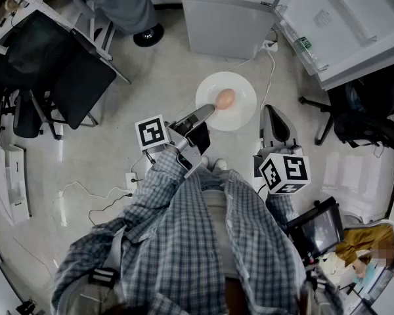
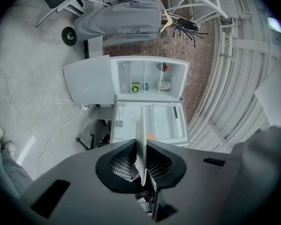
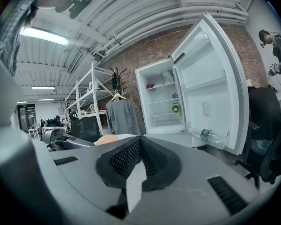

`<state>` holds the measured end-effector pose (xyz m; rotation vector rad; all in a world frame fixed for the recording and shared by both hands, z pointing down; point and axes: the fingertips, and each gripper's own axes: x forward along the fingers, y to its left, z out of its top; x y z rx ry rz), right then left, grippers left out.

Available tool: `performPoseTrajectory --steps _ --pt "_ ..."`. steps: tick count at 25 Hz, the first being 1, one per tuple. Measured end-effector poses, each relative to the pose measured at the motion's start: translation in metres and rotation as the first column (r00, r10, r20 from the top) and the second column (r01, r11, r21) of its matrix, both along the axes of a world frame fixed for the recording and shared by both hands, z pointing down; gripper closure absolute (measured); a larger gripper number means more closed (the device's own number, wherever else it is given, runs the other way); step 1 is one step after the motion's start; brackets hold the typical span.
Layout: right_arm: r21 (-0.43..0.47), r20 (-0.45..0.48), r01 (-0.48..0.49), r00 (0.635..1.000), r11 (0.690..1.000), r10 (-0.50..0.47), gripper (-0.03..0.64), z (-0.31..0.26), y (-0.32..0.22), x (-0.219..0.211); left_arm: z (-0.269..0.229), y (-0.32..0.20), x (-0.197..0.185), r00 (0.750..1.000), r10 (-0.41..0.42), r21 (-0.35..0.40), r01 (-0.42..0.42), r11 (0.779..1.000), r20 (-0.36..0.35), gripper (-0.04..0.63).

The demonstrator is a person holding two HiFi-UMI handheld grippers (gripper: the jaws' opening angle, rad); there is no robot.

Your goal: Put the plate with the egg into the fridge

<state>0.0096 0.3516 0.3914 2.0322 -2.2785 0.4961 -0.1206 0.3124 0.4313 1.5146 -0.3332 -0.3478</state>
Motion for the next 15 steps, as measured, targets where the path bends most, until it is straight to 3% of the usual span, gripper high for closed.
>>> performPoseTrajectory --steps 15 --pt "0.004 -0.014 0.007 1.000 1.000 -0.007 0.611 -0.0023 0.0028 -0.0061 -0.0003 0.0048 -0.0045 1.000 -0.002 -0.013 0.002 1.000 -0.005 0.558"
